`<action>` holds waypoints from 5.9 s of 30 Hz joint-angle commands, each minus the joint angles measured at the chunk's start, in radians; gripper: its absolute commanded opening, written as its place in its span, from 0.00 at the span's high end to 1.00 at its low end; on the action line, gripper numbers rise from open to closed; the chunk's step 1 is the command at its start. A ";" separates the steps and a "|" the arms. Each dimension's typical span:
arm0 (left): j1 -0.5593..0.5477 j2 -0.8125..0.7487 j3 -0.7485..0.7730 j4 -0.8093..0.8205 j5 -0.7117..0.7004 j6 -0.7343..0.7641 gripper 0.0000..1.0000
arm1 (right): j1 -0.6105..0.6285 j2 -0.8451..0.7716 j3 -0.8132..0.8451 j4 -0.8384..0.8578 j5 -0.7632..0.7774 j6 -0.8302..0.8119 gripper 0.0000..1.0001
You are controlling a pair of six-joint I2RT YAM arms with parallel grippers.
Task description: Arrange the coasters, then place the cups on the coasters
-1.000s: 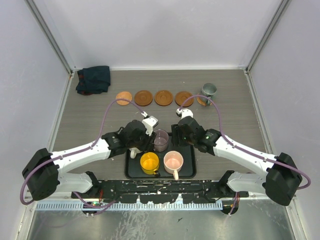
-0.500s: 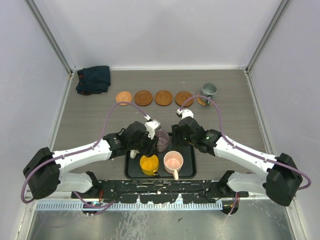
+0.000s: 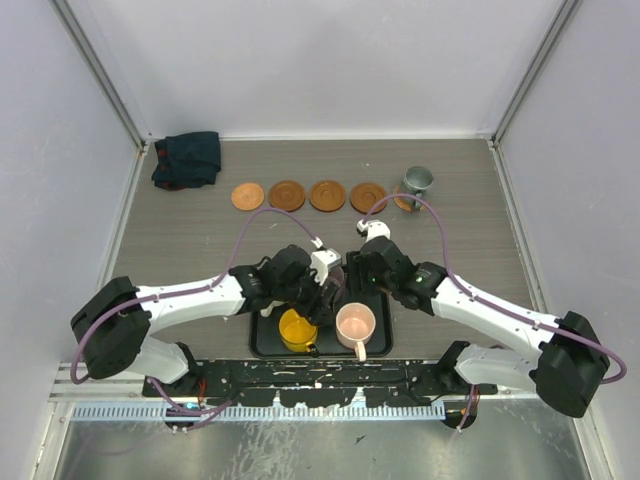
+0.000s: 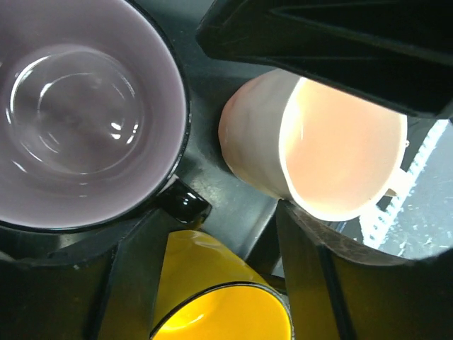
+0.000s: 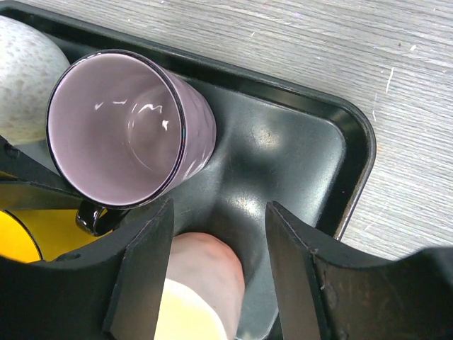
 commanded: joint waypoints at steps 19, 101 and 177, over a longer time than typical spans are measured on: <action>-0.010 -0.373 0.123 -0.240 -0.244 0.029 0.14 | 0.057 -0.066 0.087 -0.022 0.004 0.018 0.28; 0.413 -0.453 -0.093 -0.189 -0.293 -0.072 0.05 | 0.209 0.399 0.208 -0.074 0.203 0.129 0.85; 0.510 -0.360 -0.110 -0.074 -0.358 -0.156 0.05 | -0.448 0.724 0.574 0.507 0.012 -0.414 0.99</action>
